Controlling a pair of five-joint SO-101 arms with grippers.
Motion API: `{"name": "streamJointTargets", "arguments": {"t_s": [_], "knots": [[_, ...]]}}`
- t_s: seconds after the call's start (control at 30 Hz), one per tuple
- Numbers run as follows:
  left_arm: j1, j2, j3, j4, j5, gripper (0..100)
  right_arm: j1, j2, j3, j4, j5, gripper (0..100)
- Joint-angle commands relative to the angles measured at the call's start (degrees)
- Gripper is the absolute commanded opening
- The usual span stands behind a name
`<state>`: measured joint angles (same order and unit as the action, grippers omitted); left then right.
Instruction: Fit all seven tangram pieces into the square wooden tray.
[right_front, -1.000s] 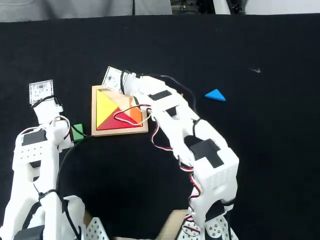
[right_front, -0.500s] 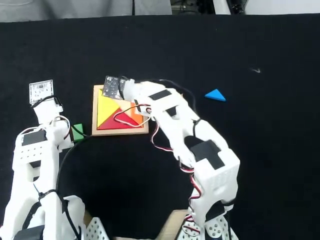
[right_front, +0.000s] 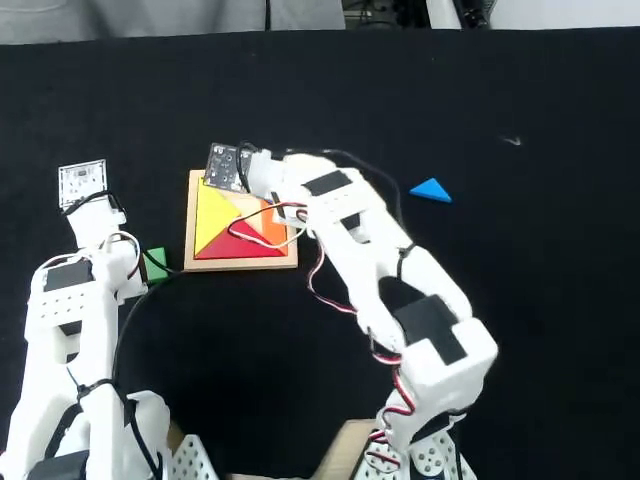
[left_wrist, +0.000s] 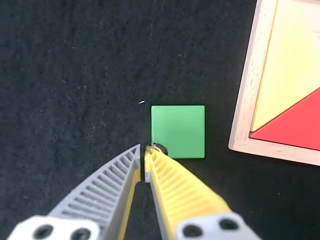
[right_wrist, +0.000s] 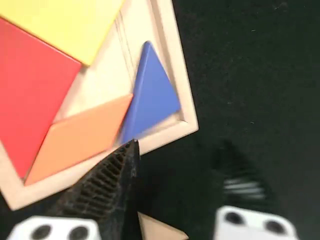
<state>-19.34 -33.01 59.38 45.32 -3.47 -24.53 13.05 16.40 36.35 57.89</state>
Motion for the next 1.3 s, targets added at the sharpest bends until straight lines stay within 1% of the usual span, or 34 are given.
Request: {"name": "streamJointTargets", "arguments": {"t_s": [0.0,0.07,0.13,0.27,0.33,0.37,0.43,0.5,0.6,0.73,0.9,1.07,1.27], "knots": [[-0.48,-1.58,-0.22,-0.79,0.62,3,-1.67,-5.67,-0.40,3.96,0.62,32.2],[-0.57,-1.58,-0.22,-0.79,0.62,3,-2.29,-6.81,-0.66,6.15,0.62,30.0],[-0.57,-1.58,-0.22,-0.79,0.62,3,-2.73,-7.52,-0.57,6.95,0.53,23.9],[-0.57,-1.58,-0.22,-0.79,0.62,3,-3.52,-7.25,-1.36,5.98,0.18,0.5],[-0.57,-1.58,-0.22,-0.79,0.62,3,-4.66,-6.29,-2.59,3.78,-2.99,4.7],[-0.57,-1.58,-0.22,-0.79,0.62,3,-5.10,-5.32,-3.38,2.02,-5.54,4.6],[-0.57,-1.58,-0.22,-0.79,0.62,3,-5.98,-2.33,-5.58,-1.14,-8.88,0.7],[-0.57,-1.41,-0.22,-0.79,0.62,3,-6.15,2.24,-9.19,-1.85,-9.32,1.3],[-0.57,-1.23,-0.22,-0.79,0.62,3,-6.24,10.15,-17.10,1.58,-9.67,1.1],[-0.57,-1.23,-0.22,-0.79,0.62,3,-6.33,19.03,-28.79,9.41,-9.76,1.1],[-0.57,-1.41,-0.22,-0.79,0.62,3,-6.68,24.92,-39.34,16.18,-9.76,1.1],[-0.57,-1.41,-0.22,-0.79,0.62,3,-6.59,28.18,-41.71,17.23,-9.76,1.1],[-0.57,-1.41,-0.22,-0.79,0.53,3,-3.96,29.41,-41.80,17.23,-9.76,1.1]]}}
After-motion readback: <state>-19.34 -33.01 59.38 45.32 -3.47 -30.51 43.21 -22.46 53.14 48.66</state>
